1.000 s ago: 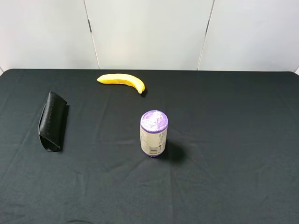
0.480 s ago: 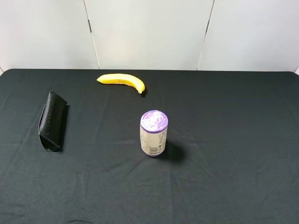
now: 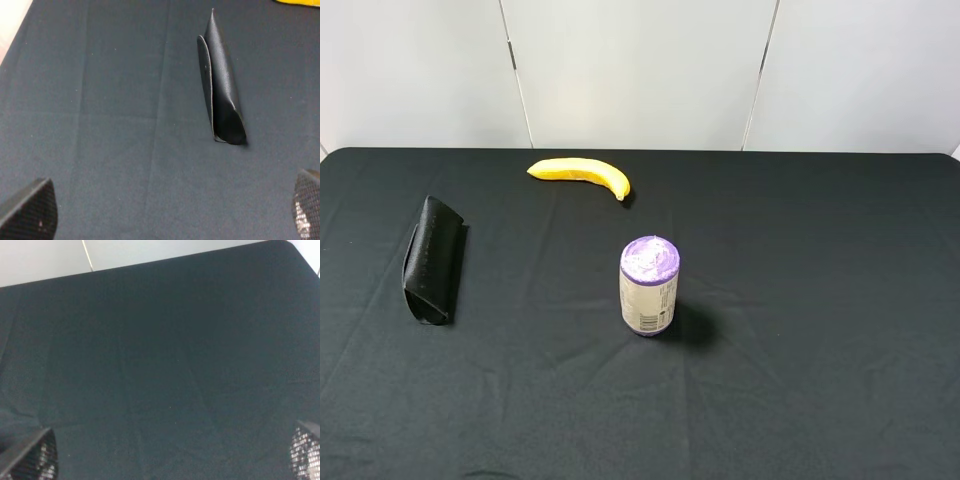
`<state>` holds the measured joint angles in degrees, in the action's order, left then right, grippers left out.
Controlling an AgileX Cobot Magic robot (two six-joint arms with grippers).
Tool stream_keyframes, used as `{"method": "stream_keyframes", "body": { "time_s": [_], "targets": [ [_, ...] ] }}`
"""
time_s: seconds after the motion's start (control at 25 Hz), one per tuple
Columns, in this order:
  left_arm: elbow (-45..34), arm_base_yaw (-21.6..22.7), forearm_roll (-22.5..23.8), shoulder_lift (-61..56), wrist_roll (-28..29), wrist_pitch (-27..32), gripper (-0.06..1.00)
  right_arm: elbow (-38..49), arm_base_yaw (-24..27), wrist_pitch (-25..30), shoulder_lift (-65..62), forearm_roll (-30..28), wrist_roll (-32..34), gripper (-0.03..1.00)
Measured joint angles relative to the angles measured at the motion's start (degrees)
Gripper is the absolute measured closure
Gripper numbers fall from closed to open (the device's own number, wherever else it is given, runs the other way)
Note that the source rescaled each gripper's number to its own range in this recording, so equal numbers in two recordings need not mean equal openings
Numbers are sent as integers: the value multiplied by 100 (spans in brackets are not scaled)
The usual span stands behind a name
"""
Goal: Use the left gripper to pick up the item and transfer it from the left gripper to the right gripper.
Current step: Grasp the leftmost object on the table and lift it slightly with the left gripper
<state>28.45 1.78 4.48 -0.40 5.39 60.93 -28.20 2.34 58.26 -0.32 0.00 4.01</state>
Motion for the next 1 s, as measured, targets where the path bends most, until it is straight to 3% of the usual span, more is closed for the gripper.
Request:
{"method": "stream_keyframes", "body": {
  "time_s": [0.28, 0.56, 1.0],
  "targets": [
    [206, 0, 18, 375, -201, 120, 5, 0, 0, -6, 0, 0, 0, -3],
    [1255, 0, 69, 2547, -97, 333, 5, 0, 0, -1, 0, 0, 0, -3],
    [2193, 0, 230, 5663, 162, -201, 5, 0, 0, -1, 0, 0, 0, -3]
  ]
}}
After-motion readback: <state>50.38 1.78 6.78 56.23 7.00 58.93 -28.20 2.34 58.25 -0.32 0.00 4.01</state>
